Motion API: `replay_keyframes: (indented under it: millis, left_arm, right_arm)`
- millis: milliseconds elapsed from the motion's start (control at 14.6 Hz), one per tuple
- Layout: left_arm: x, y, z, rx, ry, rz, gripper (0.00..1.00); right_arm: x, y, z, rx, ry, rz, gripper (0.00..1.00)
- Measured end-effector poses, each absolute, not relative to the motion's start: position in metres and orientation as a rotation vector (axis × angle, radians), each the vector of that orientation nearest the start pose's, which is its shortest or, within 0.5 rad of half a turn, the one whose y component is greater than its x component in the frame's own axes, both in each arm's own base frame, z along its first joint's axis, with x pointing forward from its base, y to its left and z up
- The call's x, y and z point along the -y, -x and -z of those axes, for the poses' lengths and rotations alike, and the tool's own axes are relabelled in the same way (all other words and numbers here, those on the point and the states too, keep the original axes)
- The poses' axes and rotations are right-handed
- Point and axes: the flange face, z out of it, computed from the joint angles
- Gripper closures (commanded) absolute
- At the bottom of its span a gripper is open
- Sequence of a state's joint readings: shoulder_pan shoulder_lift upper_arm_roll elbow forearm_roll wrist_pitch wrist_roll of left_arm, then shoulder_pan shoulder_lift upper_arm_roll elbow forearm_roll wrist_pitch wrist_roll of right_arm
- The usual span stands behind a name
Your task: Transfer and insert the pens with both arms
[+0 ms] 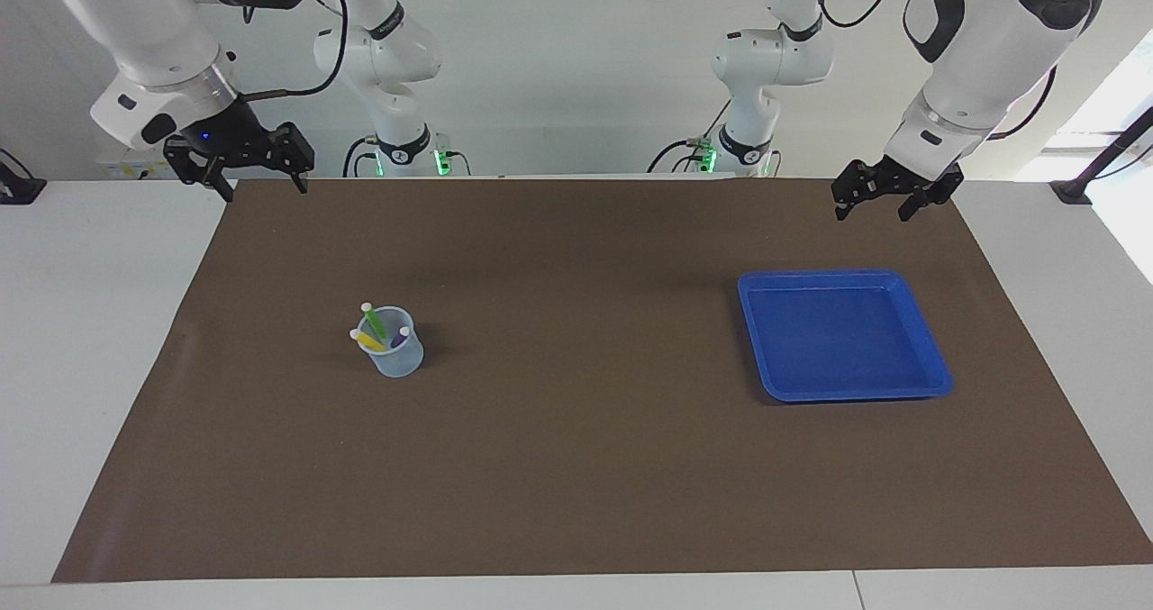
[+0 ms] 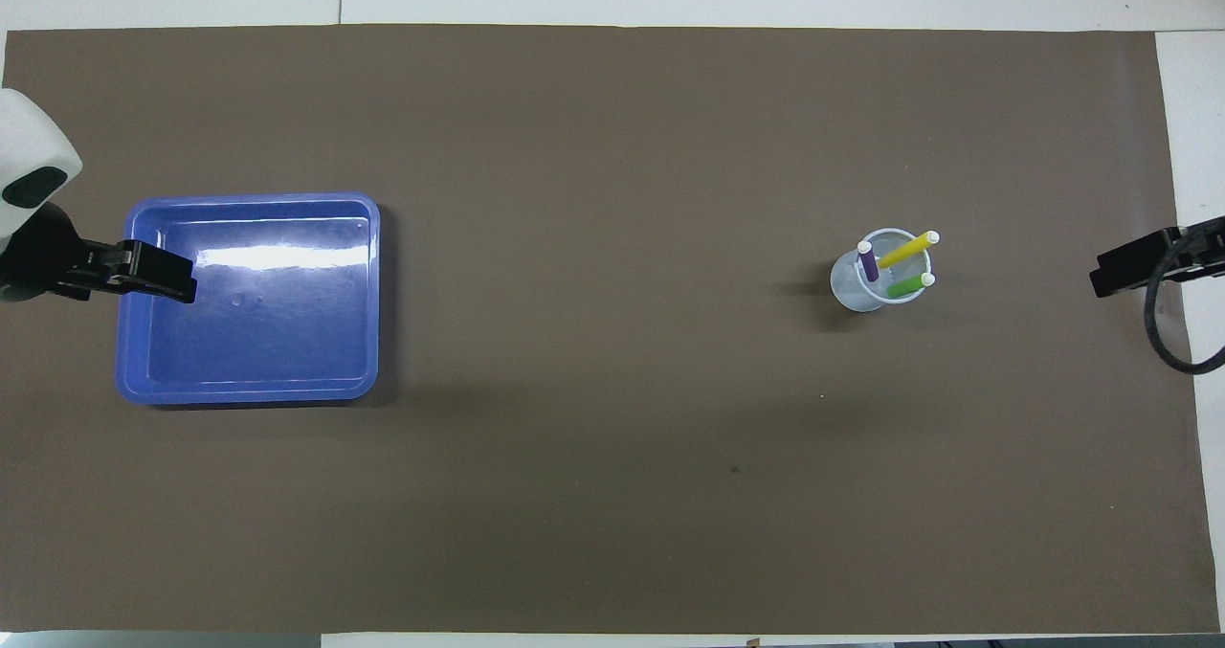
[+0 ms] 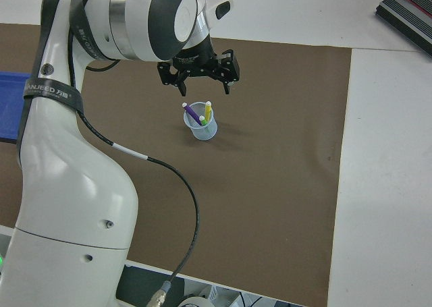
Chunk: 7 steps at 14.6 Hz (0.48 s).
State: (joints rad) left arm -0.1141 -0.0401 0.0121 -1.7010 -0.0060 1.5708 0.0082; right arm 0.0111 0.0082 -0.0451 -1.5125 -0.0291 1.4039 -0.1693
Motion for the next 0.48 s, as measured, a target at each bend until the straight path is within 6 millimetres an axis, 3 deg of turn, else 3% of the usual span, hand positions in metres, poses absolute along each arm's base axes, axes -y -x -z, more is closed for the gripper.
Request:
replay_keyframes:
  millis: [480]
  left_arm:
    - [0.0552,-0.5348,-0.5852,-0.173,3.136,-0.142,0.0]
  right_arm:
    - [0.0279,-0.5375,-0.6318,0.182,3.147,-0.195,0.0]
